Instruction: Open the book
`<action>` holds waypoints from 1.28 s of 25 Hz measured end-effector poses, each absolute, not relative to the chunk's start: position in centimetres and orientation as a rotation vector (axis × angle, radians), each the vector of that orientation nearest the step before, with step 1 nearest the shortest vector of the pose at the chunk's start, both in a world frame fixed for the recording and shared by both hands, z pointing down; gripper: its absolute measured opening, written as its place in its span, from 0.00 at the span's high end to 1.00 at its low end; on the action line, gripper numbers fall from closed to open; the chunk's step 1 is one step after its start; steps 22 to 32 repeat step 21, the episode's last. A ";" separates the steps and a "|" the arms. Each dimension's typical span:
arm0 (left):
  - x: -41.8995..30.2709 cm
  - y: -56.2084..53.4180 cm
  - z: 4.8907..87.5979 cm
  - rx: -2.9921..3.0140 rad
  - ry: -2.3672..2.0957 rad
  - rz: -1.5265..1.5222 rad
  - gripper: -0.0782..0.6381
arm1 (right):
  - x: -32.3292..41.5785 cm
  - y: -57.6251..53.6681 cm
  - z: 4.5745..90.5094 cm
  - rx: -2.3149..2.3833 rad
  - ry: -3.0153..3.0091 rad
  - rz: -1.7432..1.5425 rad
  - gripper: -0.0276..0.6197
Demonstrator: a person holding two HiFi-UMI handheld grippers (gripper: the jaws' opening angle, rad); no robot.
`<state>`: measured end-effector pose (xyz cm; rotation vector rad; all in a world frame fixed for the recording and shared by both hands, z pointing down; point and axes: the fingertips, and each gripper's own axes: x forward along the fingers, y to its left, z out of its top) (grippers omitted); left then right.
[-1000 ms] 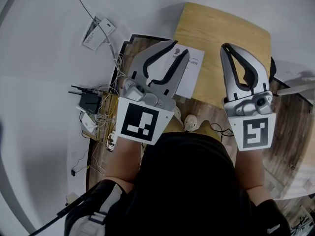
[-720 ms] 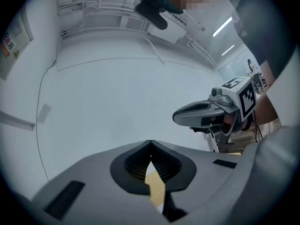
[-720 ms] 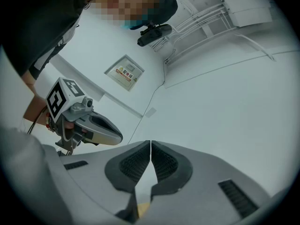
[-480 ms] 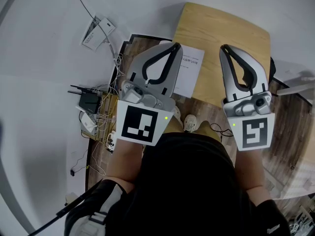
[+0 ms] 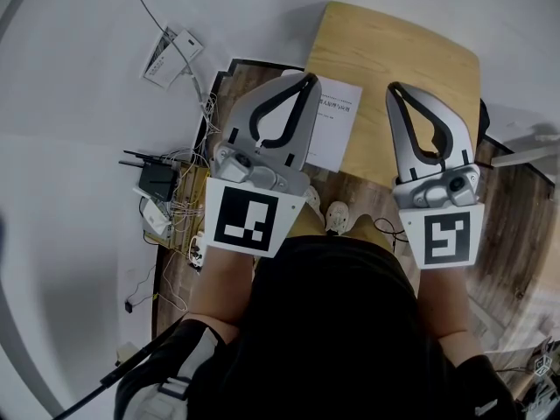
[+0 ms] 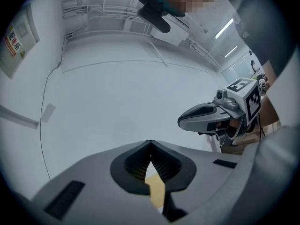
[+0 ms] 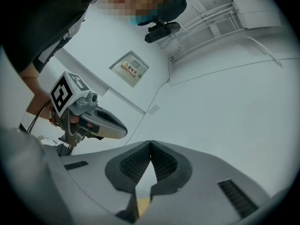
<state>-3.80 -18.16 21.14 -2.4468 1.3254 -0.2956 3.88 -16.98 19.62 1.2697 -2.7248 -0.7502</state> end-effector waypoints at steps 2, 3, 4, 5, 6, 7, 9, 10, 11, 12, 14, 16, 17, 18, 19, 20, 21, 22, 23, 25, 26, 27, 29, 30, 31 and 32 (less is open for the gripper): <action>-3.6 -18.2 21.2 -2.448 1.319 -0.297 0.88 | 4.0 -17.1 19.7 1.268 -2.721 -0.751 0.91; -3.5 -18.3 21.3 -2.448 1.316 -0.298 0.88 | 4.0 -17.2 19.8 1.268 -2.721 -0.749 0.91; -3.5 -18.3 21.3 -2.447 1.314 -0.299 0.88 | 4.0 -17.2 19.8 1.267 -2.722 -0.747 0.91; -3.5 -18.3 21.3 -2.446 1.316 -0.299 0.88 | 4.0 -17.2 19.8 1.267 -2.724 -0.746 0.91; -3.5 -18.3 21.3 -2.442 1.321 -0.297 0.88 | 4.0 -17.2 19.8 1.266 -2.726 -0.746 0.91; -3.5 -18.3 21.3 -2.438 1.326 -0.295 0.88 | 4.0 -17.1 19.8 1.265 -2.727 -0.746 0.91; -3.3 -18.3 21.1 -2.431 1.327 -0.287 0.88 | 4.1 -17.0 19.8 1.268 -2.733 -0.748 0.91; -3.2 -18.3 21.0 -2.429 1.325 -0.283 0.88 | 4.1 -17.0 19.7 1.270 -2.736 -0.747 0.91; -3.2 -18.3 20.9 -2.427 1.322 -0.283 0.88 | 4.1 -17.0 19.7 1.269 -2.737 -0.745 0.91; -3.2 -18.3 20.8 -2.426 1.321 -0.284 0.88 | 4.1 -17.0 19.7 1.267 -2.738 -0.744 0.91; -3.3 -18.4 20.9 -2.425 1.328 -0.287 0.88 | 4.0 -17.0 19.7 1.264 -2.739 -0.744 0.91; -3.4 -18.4 21.0 -2.424 1.342 -0.285 0.88 | 4.0 -17.0 19.8 1.265 -2.738 -0.742 0.91; -3.4 -18.5 21.0 -2.425 1.345 -0.283 0.88 | 4.0 -17.0 19.8 1.266 -2.738 -0.742 0.91; -3.5 -18.4 21.1 -2.427 1.345 -0.283 0.88 | 4.0 -17.0 19.8 1.267 -2.738 -0.743 0.91; -3.5 -18.4 21.1 -2.428 1.344 -0.283 0.88 | 3.9 -17.0 19.8 1.268 -2.738 -0.745 0.91; -3.6 -18.4 21.2 -2.428 1.343 -0.283 0.88 | 3.9 -17.0 19.8 1.270 -2.739 -0.748 0.91; -3.7 -18.4 21.2 -2.428 1.342 -0.283 0.88 | 3.8 -17.0 19.8 1.271 -2.740 -0.750 0.91; -3.7 -18.4 21.2 -2.428 1.342 -0.283 0.88 | 3.8 -17.0 19.8 1.271 -2.740 -0.750 0.91; -3.7 -18.4 21.2 -2.428 1.342 -0.283 0.88 | 3.8 -17.0 19.8 1.271 -2.740 -0.750 0.91; -3.7 -18.4 21.2 -2.428 1.342 -0.283 0.88 | 3.8 -17.0 19.8 1.271 -2.740 -0.750 0.91; -3.7 -18.4 21.2 -2.428 1.342 -0.283 0.88 | 3.8 -17.0 19.8 1.271 -2.740 -0.750 0.91; -3.7 -18.4 21.2 -2.428 1.342 -0.283 0.88 | 3.8 -17.0 19.8 1.271 -2.740 -0.750 0.91; -3.7 -18.4 21.2 -2.428 1.342 -0.283 0.88 | 3.8 -17.0 19.8 1.271 -2.740 -0.750 0.91; -3.7 -18.4 21.2 -2.428 1.342 -0.283 0.88 | 3.8 -17.0 19.8 1.271 -2.740 -0.750 0.91; -3.7 -18.4 21.2 -2.428 1.342 -0.283 0.88 | 3.8 -17.0 19.8 1.271 -2.740 -0.750 0.91; -3.7 -18.4 21.2 -2.428 1.342 -0.283 0.88 | 3.8 -17.0 19.8 1.271 -2.740 -0.750 0.91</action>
